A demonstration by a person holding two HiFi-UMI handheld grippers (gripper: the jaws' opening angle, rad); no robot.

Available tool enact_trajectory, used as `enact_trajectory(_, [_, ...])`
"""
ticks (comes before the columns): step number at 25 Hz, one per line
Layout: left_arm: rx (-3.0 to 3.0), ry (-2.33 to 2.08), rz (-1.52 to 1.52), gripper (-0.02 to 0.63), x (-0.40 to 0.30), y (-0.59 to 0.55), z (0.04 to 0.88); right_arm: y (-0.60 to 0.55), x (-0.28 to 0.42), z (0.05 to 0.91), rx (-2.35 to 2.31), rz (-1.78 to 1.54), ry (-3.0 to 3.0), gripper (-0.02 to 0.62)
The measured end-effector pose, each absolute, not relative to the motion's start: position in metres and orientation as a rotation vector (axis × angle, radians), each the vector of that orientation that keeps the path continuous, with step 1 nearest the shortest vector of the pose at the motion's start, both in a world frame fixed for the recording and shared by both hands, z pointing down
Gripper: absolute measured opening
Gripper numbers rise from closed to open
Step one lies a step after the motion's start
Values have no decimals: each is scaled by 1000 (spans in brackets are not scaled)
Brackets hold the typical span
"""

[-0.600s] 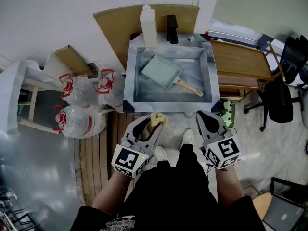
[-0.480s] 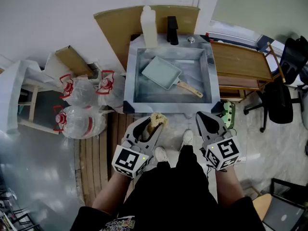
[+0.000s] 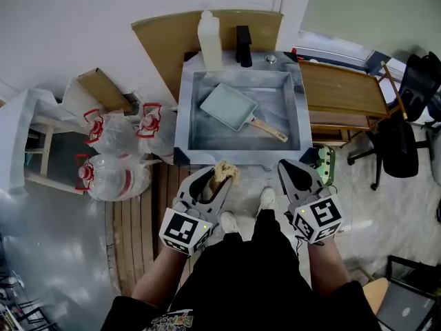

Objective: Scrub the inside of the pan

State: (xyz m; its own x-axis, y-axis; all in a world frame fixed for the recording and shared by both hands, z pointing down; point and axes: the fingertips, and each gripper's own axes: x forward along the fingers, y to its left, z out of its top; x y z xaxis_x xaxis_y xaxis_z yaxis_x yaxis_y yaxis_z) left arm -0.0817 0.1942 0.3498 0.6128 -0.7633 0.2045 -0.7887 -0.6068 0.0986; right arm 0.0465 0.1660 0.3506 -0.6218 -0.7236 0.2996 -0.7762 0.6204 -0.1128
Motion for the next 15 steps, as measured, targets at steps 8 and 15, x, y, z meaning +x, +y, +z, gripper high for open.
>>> enact_trajectory(8, [2644, -1313, 199, 144, -71, 178, 344, 144, 59, 344, 1213, 312, -2614, 9])
enact_trajectory(15, [2621, -1395, 150, 144, -62, 151, 332, 112, 70, 340, 1146, 299, -2640, 9])
